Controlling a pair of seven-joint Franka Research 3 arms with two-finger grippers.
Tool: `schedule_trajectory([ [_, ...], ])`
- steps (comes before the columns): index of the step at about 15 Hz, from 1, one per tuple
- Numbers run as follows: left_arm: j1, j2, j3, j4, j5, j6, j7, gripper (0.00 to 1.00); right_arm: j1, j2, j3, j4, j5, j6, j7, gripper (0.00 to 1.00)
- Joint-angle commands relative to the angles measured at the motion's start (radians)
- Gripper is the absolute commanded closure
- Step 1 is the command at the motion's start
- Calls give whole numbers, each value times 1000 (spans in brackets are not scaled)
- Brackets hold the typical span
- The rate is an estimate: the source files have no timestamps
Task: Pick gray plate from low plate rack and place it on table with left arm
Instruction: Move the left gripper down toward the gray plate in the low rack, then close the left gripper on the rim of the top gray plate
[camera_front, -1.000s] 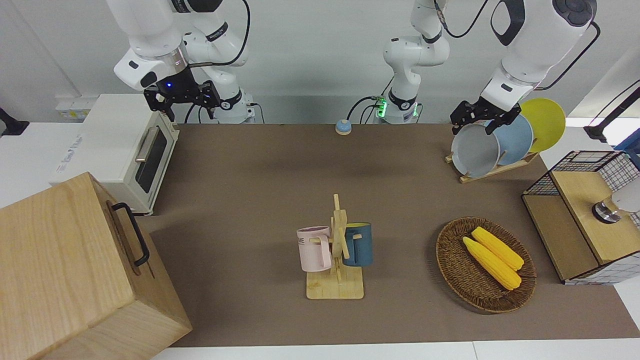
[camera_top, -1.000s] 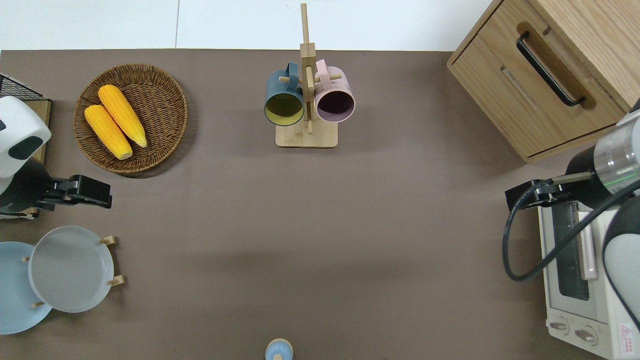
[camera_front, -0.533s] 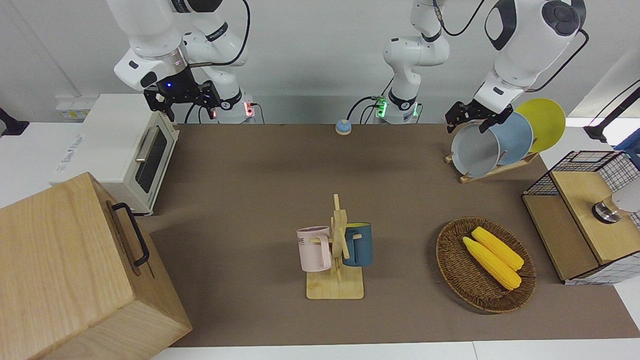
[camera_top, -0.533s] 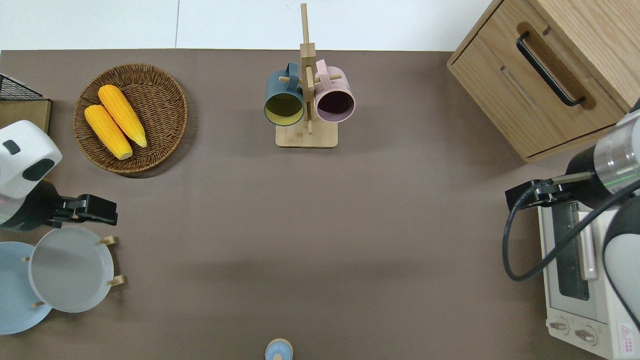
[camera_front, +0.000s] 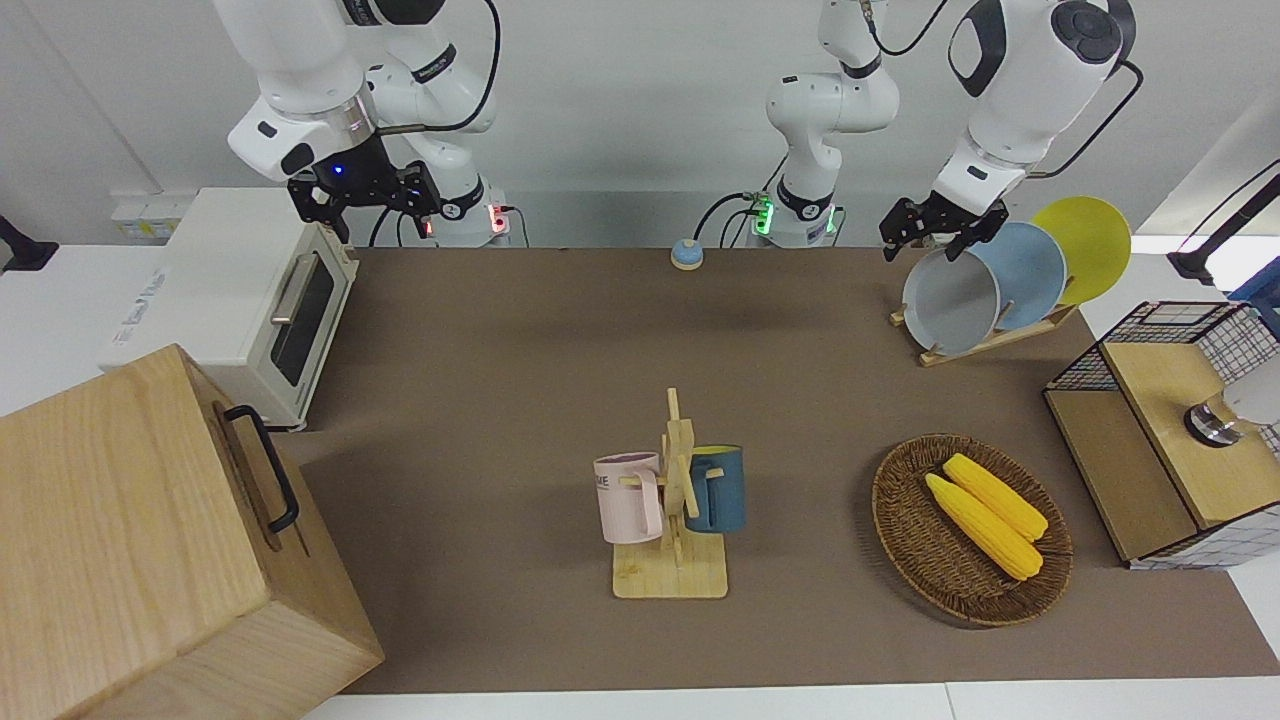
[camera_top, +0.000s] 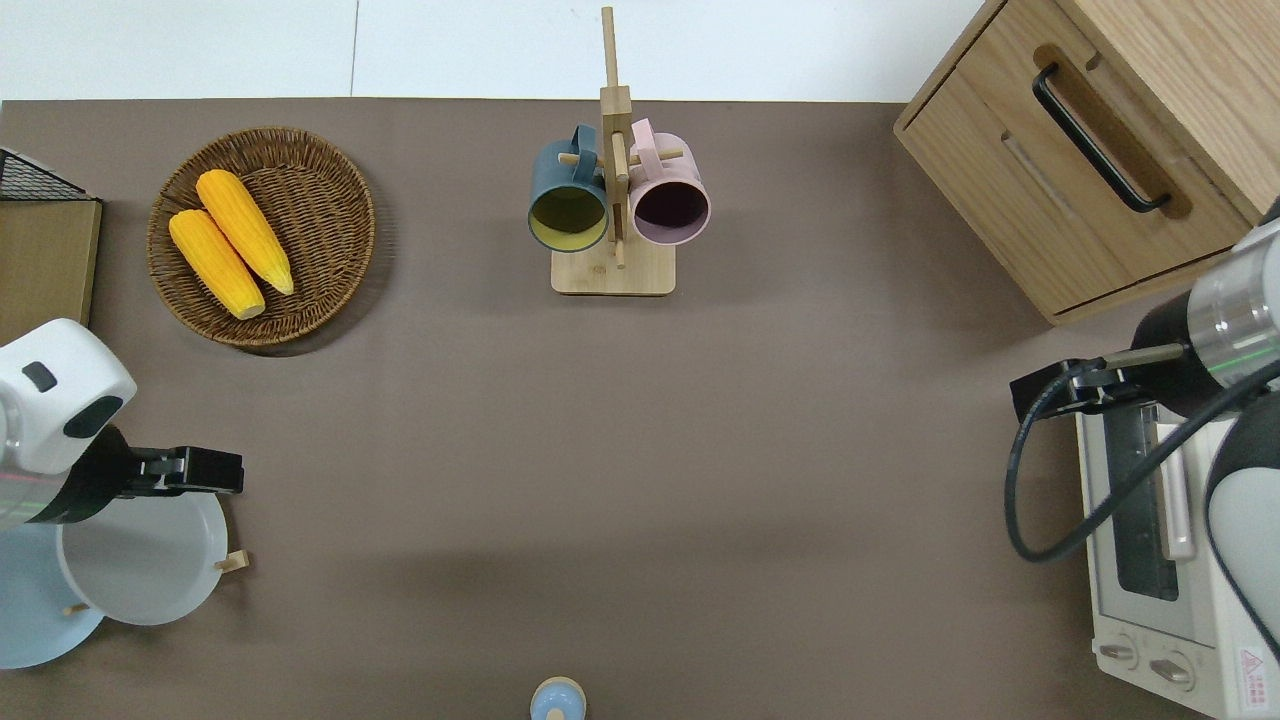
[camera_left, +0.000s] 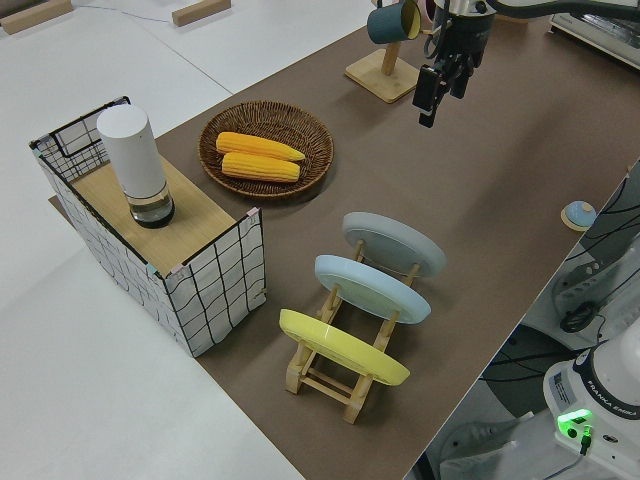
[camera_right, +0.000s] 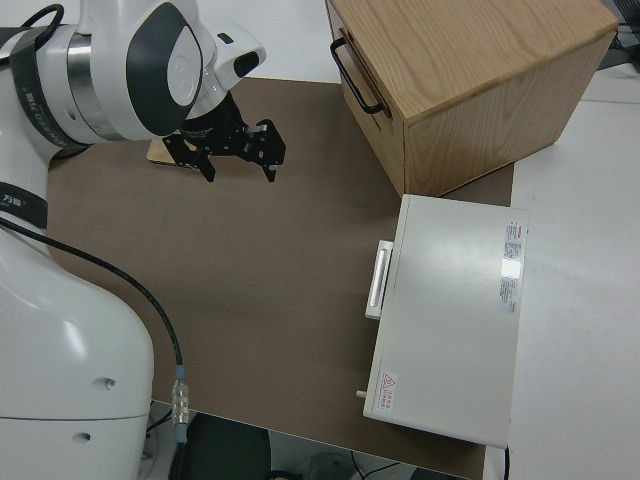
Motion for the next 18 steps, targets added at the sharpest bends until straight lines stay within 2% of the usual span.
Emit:
schedule_trajectory([
  [1,32,-38,9,-73,69,56,-13,5,-23,-2,21,7,-6,-11,12,17],
  [5,97,-54,9,-92,119,85,-11,5,-23,-2,21,7,-6,-12,12,17],
  [11,181,-100,9,-184,197,132,-11,5,-23,-2,20,7,-6,-11,12,17],
  [14,202,-103,9,-230,260,190,-11,7,-23,-2,21,7,-6,-11,12,17],
  [18,221,-103,9,-283,275,230,-22,11,-23,-2,21,7,-6,-11,12,17],
])
